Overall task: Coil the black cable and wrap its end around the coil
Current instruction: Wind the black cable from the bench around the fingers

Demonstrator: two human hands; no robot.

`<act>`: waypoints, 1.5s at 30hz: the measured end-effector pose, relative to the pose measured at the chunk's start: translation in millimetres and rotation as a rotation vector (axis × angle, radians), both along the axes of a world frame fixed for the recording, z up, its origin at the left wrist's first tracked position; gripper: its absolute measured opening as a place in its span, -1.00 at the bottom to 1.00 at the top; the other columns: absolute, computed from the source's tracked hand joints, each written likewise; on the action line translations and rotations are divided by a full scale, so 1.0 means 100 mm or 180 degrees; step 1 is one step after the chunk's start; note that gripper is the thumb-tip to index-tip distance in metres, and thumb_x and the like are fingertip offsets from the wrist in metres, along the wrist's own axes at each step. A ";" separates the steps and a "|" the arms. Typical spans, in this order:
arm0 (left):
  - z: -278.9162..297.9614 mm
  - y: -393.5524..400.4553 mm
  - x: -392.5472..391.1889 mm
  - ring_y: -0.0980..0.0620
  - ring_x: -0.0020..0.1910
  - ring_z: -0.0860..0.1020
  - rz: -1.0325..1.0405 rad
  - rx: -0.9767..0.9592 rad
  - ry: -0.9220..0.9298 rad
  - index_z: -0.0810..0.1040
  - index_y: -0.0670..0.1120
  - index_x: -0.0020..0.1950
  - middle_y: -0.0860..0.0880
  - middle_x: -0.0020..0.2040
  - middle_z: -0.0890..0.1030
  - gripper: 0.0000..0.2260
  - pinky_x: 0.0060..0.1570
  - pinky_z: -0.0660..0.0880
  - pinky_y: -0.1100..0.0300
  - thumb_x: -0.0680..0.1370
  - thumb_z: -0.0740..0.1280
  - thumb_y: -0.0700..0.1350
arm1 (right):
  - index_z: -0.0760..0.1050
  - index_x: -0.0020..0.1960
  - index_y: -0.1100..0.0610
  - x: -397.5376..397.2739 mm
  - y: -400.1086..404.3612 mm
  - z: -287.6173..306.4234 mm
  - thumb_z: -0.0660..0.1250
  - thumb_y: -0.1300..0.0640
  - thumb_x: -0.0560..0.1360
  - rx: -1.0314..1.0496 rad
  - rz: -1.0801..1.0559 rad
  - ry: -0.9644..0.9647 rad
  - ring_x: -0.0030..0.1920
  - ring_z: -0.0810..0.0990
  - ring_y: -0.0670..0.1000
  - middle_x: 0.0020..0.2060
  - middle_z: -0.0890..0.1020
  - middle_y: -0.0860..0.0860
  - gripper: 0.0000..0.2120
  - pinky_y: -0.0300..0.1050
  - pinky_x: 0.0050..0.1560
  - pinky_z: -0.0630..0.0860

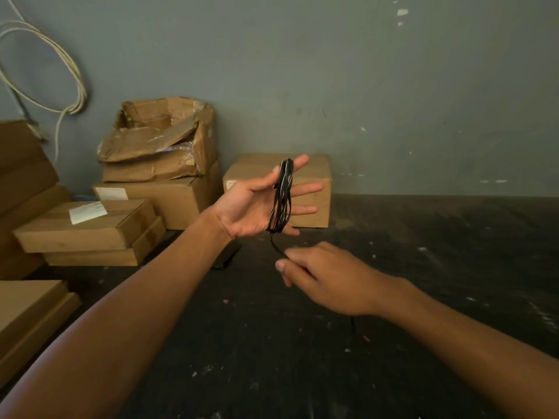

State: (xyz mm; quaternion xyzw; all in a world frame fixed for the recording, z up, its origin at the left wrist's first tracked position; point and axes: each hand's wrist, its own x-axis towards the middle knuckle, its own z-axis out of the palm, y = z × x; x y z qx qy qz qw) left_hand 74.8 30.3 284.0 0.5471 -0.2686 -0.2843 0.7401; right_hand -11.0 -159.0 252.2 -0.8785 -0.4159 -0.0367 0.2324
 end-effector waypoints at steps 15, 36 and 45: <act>-0.17 0.07 -0.02 -0.28 0.47 0.32 0.0078 0.0373 0.0205 0.34 0.16 0.50 -0.14 0.50 0.39 -0.52 0.35 0.10 -0.49 0.57 0.22 0.08 | 0.60 -0.32 0.04 0.25 -0.37 1.00 0.27 -0.05 0.58 0.2124 -0.0247 0.1336 -0.55 0.16 -0.06 -0.57 0.28 -0.12 -0.65 -0.19 -0.54 0.10; 0.06 -0.22 -0.37 -0.42 0.51 0.07 -0.1415 -0.0364 0.0027 0.25 0.10 0.54 -0.24 0.54 0.26 -0.53 0.30 0.03 -0.49 0.63 0.21 -0.01 | 0.50 -0.22 0.15 0.91 -0.40 0.24 0.21 0.07 0.62 0.2054 -0.0620 0.0628 -0.40 0.45 -0.15 -0.42 0.51 0.01 -0.72 -0.19 -0.42 0.43; 0.30 -0.17 -0.36 -0.45 0.49 0.06 -0.1134 -0.0849 -0.0076 0.39 0.08 0.46 -0.22 0.56 0.19 -0.62 0.24 0.02 -0.52 0.63 0.18 -0.01 | 0.46 -0.32 -0.06 0.75 -0.16 -0.63 0.14 -0.10 0.62 0.1265 -0.0286 0.1220 -0.47 0.39 -0.22 -0.47 0.46 -0.15 -0.63 -0.39 -0.41 0.35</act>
